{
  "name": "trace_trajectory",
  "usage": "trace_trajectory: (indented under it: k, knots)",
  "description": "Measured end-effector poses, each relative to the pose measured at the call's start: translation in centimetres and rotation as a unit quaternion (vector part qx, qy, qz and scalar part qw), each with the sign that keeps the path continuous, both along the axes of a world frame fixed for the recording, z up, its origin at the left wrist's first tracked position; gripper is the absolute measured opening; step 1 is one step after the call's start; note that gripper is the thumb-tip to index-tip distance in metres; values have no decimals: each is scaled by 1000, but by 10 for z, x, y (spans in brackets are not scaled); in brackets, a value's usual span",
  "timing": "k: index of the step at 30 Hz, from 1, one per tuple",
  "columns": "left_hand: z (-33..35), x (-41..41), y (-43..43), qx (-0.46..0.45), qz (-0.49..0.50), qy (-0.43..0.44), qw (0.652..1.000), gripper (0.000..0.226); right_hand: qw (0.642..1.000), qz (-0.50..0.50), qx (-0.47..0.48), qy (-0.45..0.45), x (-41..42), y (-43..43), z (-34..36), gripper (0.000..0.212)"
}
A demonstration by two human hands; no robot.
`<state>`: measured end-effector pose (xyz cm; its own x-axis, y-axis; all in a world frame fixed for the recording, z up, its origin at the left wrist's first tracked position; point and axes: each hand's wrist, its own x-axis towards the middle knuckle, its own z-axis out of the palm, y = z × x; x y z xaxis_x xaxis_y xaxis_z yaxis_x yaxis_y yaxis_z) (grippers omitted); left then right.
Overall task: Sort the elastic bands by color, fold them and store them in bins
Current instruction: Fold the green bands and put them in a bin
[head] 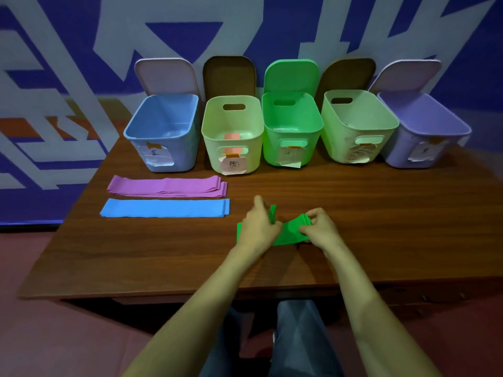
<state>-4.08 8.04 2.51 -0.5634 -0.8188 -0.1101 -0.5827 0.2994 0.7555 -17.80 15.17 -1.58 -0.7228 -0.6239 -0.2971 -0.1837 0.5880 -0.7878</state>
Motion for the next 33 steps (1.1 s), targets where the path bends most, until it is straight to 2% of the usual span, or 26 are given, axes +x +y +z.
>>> trace_trajectory:
  k: [5,11,15,18,20,23,26,28,31,33]
  knots:
    - [-14,-36,24,5,-52,-68,996,48,1000,-7,6,0,-7,8,-4,33]
    - [-16,-51,28,-8,-29,-58,998,40,999,3,-9,-40,-15,11,-7,24]
    - [-17,-54,28,4,-50,-60,997,35,998,15,-6,-53,-18,14,-7,24]
    - [-18,-53,27,33,-79,-80,993,40,993,40,3,-114,-24,17,-1,28]
    - [-15,-53,26,26,-112,-112,987,40,991,25,-4,-128,-31,17,4,22]
    - [-11,-54,26,0,-166,-163,973,39,999,37,15,-21,-39,17,5,21]
    - [-10,-49,25,-42,-188,-187,963,40,982,110,72,137,-33,20,1,22]
    - [-16,-32,21,-110,-125,-184,969,42,973,129,65,180,-26,23,-4,23]
    - [-36,5,8,-214,35,-164,962,38,954,148,34,258,-18,32,-12,32]
    - [-48,23,3,-173,120,-149,966,40,928,153,4,338,-13,38,-20,30]
